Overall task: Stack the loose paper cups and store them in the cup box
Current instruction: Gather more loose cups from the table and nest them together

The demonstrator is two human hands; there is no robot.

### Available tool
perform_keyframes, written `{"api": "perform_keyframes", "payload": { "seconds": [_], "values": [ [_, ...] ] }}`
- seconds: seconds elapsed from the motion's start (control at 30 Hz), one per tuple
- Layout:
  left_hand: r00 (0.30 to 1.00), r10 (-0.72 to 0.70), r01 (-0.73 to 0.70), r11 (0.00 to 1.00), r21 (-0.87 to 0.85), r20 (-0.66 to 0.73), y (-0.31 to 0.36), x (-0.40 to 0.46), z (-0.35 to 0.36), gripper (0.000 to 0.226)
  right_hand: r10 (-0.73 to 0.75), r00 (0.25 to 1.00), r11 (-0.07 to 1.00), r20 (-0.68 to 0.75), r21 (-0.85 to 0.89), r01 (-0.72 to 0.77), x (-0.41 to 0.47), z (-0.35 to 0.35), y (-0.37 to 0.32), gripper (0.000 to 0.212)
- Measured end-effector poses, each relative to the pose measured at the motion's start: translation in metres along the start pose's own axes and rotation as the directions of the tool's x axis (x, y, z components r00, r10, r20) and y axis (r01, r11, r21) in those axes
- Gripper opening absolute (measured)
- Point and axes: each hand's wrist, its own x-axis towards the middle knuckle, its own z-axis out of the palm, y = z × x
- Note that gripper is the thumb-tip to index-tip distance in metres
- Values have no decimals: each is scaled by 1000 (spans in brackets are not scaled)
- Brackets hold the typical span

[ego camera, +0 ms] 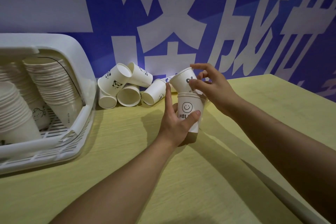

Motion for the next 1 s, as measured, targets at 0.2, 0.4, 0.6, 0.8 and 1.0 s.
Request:
{"api": "perform_keyframes", "payload": {
  "seconds": [0.2, 0.4, 0.6, 0.8, 1.0],
  "values": [
    [992, 41, -40, 999, 9, -122, -1, 2, 0, 105, 23, 995, 1000, -95, -1, -23, -5, 7, 16, 27],
    [977, 67, -79, 995, -53, -202, -1, 3, 0, 81, -101, 971, 883, -217, -469, -13, 6, -5, 45, 22],
    [979, 50, -61, 997, -52, -197, 2, 1, 1, 72, -6, 977, 586, -212, -792, -169, -1, -24, 83, 57],
    [981, 53, -62, 997, -40, -187, 0, 2, 0, 76, 74, 917, 547, -391, -753, -365, 11, -53, 88, 57],
    [985, 84, -85, 996, -3, -150, -2, 2, 2, 75, 358, 817, 766, -453, -358, -534, 15, -88, 92, 79]
  ]
}}
